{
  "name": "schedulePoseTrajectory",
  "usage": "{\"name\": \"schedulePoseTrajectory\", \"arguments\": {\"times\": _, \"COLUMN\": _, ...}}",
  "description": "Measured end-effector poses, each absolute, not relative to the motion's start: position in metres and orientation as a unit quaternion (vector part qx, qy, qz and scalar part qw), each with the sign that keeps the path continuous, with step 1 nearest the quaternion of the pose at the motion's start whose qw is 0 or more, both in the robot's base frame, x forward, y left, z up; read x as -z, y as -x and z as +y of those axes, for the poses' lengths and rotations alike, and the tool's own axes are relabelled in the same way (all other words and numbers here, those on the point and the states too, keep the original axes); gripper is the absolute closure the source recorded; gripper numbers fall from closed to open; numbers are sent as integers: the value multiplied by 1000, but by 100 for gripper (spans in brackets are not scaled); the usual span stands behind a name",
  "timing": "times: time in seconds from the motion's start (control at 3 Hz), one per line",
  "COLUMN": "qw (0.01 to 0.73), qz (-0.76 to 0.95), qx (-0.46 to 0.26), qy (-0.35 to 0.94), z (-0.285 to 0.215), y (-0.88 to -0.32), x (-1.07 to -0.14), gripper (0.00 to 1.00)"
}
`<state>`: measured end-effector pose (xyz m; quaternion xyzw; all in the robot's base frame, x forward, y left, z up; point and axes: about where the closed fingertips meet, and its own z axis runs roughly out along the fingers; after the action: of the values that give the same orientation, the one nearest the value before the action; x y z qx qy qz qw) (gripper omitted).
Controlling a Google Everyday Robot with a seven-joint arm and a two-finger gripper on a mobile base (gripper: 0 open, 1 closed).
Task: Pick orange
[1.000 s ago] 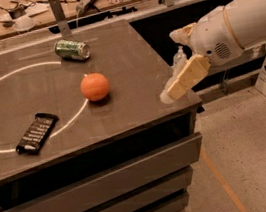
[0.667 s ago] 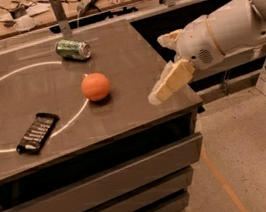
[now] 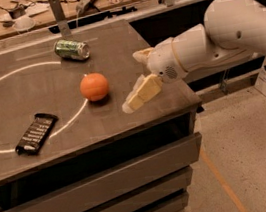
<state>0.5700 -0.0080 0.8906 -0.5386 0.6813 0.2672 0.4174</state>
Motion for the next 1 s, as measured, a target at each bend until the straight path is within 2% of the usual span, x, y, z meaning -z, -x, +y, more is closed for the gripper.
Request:
{"name": "schedulePoseTrajectory", "arguments": {"times": 0.67, "qw": 426, "qz": 664, "qx": -279, "qy": 547, "z": 46, "y": -610, "x": -865, "gripper": 0}}
{"name": "schedulePoseTrajectory", "arguments": {"times": 1.0, "qw": 420, "qz": 654, "qx": -294, "qy": 557, "z": 66, "y": -624, "x": -855, "gripper": 17}}
